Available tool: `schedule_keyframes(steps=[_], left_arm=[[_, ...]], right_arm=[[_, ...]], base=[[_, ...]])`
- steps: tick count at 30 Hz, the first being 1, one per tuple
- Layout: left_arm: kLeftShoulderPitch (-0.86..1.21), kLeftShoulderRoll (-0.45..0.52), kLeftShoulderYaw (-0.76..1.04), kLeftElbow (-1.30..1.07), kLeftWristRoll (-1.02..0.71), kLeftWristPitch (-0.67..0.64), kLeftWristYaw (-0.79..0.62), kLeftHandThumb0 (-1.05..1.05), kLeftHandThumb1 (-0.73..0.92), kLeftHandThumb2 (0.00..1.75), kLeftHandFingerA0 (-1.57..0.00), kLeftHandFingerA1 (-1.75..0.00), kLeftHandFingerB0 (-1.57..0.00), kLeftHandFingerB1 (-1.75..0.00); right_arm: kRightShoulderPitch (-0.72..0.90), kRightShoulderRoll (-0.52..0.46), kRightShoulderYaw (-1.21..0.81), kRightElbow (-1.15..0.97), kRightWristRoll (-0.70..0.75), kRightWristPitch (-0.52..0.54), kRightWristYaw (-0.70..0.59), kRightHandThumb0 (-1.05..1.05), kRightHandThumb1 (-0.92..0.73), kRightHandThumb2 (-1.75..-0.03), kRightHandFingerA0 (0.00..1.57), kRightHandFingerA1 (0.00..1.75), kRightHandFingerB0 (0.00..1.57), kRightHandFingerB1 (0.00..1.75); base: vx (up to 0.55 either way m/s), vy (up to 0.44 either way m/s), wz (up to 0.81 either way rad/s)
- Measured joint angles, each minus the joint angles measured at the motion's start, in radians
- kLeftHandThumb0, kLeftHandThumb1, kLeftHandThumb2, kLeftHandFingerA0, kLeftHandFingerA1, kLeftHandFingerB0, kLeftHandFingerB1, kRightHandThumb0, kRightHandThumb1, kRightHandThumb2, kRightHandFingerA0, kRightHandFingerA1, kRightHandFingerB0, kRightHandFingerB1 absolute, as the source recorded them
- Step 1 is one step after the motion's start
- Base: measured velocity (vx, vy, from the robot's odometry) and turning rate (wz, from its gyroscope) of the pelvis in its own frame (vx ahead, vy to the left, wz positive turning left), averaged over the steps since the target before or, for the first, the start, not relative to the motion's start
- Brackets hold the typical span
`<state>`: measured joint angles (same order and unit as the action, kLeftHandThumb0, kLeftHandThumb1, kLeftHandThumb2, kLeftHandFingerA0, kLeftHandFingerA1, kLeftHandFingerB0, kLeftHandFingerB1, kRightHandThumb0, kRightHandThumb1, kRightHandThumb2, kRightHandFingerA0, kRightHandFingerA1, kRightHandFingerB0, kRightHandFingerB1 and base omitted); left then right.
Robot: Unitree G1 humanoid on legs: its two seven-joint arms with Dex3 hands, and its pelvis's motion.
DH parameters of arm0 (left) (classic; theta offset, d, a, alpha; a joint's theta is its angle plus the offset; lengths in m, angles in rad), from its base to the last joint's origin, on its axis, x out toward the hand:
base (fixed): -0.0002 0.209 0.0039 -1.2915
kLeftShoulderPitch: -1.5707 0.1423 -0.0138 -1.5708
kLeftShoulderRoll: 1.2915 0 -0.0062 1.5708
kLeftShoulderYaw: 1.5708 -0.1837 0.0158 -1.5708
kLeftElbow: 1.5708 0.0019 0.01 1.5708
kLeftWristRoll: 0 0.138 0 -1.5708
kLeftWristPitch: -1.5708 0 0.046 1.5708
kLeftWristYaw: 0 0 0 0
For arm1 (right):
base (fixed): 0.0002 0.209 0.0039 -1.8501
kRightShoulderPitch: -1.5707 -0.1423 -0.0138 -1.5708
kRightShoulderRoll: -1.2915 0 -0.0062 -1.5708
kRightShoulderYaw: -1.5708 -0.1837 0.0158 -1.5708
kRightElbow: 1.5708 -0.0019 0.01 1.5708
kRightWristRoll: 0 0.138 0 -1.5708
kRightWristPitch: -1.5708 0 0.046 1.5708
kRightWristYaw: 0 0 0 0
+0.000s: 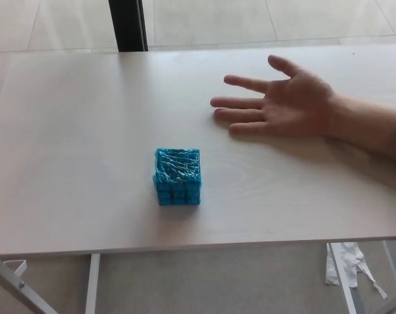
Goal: The robot uses its right hand to pick up a cube kept in the middle of the desk infront of it and hands it to a person
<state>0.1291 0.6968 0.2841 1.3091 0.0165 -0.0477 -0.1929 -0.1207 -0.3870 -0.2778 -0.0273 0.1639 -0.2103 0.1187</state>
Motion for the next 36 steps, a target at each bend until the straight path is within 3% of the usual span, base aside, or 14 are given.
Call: schedule_keyframes(steps=[3, 4, 7, 8, 9, 23, 36], left_arm=[[0.000, -0.001, -0.002, 0.000, 0.000, 0.000, 0.000, -0.55, 0.72, 0.61, -0.52, -0.57, -0.53, -0.46], [0.001, -0.001, -0.003, 0.000, 0.000, 0.000, 0.000, -0.56, 0.71, 0.61, -0.51, -0.57, -0.53, -0.46], [0.001, -0.002, -0.004, 0.000, 0.000, 0.000, 0.000, -0.53, 0.71, 0.61, -0.52, -0.57, -0.53, -0.46], [0.001, -0.002, -0.005, 0.001, 0.000, 0.000, 0.000, -0.53, 0.71, 0.61, -0.53, -0.58, -0.54, -0.46], [0.001, -0.003, -0.005, 0.001, 0.000, 0.000, 0.000, -0.53, 0.72, 0.61, -0.52, -0.57, -0.53, -0.46], [0.001, -0.024, -0.010, 0.001, 0.000, 0.000, 0.000, -0.56, 0.73, 0.62, -0.54, -0.54, -0.52, -0.44], [-0.005, -0.027, -0.025, 0.002, 0.001, 0.000, 0.000, -0.54, 0.73, 0.62, -0.52, -0.58, -0.51, -0.45]], right_arm=[[-0.096, 0.039, 0.112, -0.062, -0.027, 0.026, 0.006, -0.72, -0.62, -0.59, 0.17, 0.50, 0.19, 0.34], [-0.126, 0.051, 0.145, -0.072, -0.037, 0.033, 0.009, -0.76, -0.49, -0.85, 0.13, 0.53, 0.12, 0.44], [-0.223, 0.089, 0.265, -0.093, -0.077, 0.062, 0.020, -0.75, -0.49, -0.86, 0.15, 0.53, 0.13, 0.43], [-0.251, 0.100, 0.301, -0.094, -0.090, 0.070, 0.024, -0.74, -0.47, -0.85, 0.18, 0.56, 0.14, 0.44], [-0.276, 0.111, 0.336, -0.092, -0.103, 0.078, 0.029, -0.73, -0.61, -0.59, 0.21, 0.51, 0.21, 0.33], [-0.506, 0.159, 0.727, 0.129, -0.307, 0.173, 0.075, -0.63, -0.61, -0.59, 0.24, 0.55, 0.29, 0.37], [-0.615, 0.161, 0.947, 0.357, -0.495, 0.195, 0.067, -0.65, -0.60, -0.58, 0.25, 0.57, 0.33, 0.40]], base=[[0.00, 0.000, 0.00], [0.00, 0.000, 0.00], [0.00, 0.000, 0.00], [0.00, 0.000, 0.00], [0.00, 0.000, 0.00], [0.00, 0.000, 0.00], [0.00, 0.000, 0.00]])
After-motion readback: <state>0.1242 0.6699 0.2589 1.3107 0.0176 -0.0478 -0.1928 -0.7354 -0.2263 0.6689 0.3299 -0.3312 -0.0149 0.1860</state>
